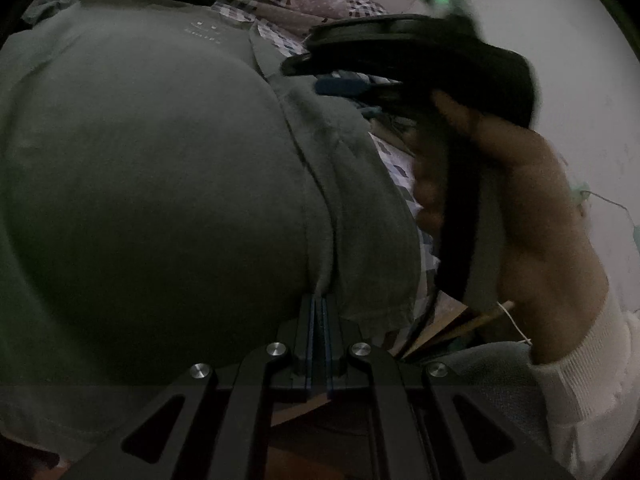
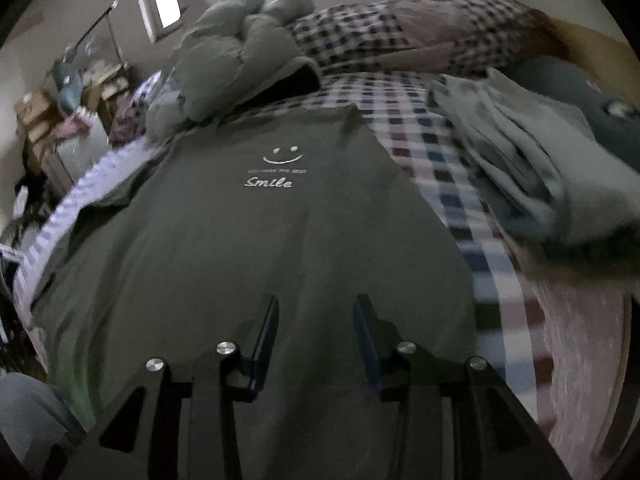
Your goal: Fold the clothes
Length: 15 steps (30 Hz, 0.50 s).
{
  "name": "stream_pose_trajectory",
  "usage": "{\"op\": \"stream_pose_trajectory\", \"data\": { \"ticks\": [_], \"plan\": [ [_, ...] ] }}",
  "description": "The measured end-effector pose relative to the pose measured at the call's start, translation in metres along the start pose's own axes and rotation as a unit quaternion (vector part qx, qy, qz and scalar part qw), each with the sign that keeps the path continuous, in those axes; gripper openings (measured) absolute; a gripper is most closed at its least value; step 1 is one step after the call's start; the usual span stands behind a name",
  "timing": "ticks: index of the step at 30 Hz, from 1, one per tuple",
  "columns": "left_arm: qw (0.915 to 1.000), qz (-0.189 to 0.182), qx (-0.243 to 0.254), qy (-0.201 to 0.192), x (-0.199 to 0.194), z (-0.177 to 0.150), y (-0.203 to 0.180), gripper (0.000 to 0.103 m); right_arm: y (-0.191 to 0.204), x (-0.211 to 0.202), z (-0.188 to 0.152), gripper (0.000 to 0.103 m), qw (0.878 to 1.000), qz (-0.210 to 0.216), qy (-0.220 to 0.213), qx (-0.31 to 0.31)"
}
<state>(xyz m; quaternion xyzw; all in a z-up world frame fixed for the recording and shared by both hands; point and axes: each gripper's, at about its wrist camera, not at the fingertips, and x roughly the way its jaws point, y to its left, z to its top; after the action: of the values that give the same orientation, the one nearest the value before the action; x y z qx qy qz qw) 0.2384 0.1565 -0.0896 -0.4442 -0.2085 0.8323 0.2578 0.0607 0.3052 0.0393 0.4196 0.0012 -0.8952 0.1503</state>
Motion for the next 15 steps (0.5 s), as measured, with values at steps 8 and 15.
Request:
{"op": "stream_pose_trajectory", "data": {
  "ticks": [8,15],
  "plan": [
    [0.9999,-0.004,-0.008,-0.006,0.000,0.003,0.001,0.002,-0.017,0.012,0.008,0.000,1.000,-0.009,-0.002,0.023],
    [0.9996,-0.010,-0.021,-0.014,-0.002,0.006,0.002,0.002,-0.070,0.005,0.004,0.000,0.991,0.027,-0.014,0.133]
  ]
}}
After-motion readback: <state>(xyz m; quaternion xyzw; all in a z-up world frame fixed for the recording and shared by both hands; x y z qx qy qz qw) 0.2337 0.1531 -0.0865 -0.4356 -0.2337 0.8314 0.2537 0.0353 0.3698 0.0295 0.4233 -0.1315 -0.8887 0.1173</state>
